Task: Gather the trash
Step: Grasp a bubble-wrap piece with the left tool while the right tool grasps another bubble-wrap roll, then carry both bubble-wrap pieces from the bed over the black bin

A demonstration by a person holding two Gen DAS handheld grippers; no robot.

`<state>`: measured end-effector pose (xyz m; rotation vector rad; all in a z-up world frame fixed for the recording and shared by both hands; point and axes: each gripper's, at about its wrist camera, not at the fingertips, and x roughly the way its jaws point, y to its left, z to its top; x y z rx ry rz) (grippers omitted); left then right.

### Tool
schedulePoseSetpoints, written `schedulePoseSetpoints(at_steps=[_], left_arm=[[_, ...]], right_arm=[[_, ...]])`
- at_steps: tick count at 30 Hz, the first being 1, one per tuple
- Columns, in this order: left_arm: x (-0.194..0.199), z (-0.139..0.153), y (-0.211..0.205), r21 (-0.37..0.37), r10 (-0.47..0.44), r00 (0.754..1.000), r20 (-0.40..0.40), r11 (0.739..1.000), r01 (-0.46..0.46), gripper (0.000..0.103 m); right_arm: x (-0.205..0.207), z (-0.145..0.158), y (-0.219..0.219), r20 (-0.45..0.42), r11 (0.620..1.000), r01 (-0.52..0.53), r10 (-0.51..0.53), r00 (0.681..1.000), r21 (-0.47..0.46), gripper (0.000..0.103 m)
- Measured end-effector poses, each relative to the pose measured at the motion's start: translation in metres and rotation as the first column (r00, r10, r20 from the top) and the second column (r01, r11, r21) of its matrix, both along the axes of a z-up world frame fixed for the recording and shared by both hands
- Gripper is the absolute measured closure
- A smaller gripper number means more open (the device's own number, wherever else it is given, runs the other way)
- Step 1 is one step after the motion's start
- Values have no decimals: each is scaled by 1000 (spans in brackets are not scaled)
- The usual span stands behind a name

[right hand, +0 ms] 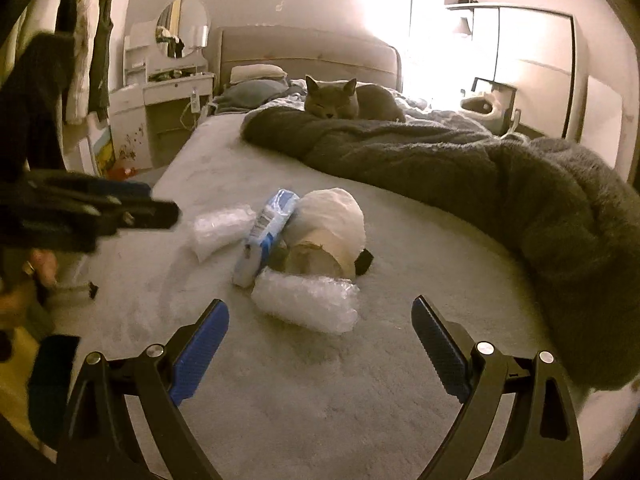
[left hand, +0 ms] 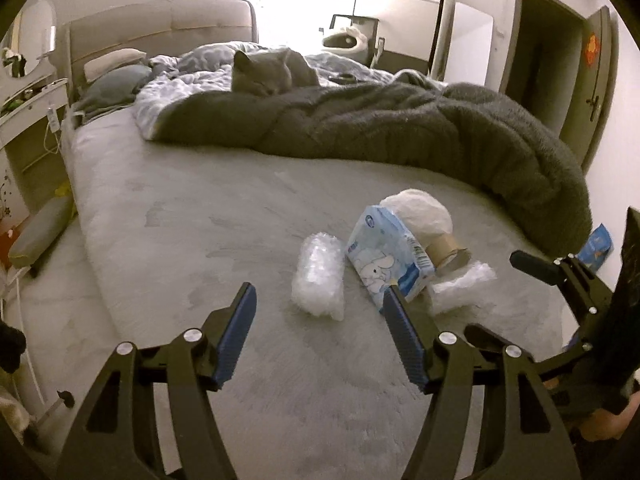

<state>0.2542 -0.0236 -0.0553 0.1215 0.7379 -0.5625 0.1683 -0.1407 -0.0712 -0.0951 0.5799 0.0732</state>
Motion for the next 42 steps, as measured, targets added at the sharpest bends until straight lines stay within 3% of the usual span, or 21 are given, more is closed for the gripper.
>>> schedulePoseSetpoints(at_steps=[5,9,12,17,19,21,24,27,42], left_arm=[[14,-17,-12,38,28,999,-34,999,-27,35],[24,-16,-17,-10,41,998,-46,999,-41,35],[31,-19,-22,14,65,997,-44,998,-65,40],[44,-33,-24,11,70,992,-104,998,-70,40],[47,-40,-25,5,66,990,-127,998,-66,45],[49,-44,-26,14,73,987,-140,997,-72,57],[50,-45,-28,14,81,988,-132,997,-80,64],[46,-42,-29,-11,76,989,-127,997,-78,66],[32,-38,-20,46,127,984,-125,991,-122,66]], right_arm=[[4,3,-3,9,999,-23,22,1000,24,9],[13,-1,-2,-35,1000,-5,5,999,19,10],[18,-5,1,-65,1000,8,-8,998,-3,21],[17,-6,9,-65,999,-25,22,998,-42,24],[16,-7,11,-69,998,-39,36,997,-53,24],[18,-8,12,-81,998,-42,37,996,-53,24],[20,-9,12,-91,998,-28,24,996,-52,24],[22,-8,13,-89,999,-20,17,996,-38,27],[41,-14,-10,-174,993,27,-7,985,116,39]])
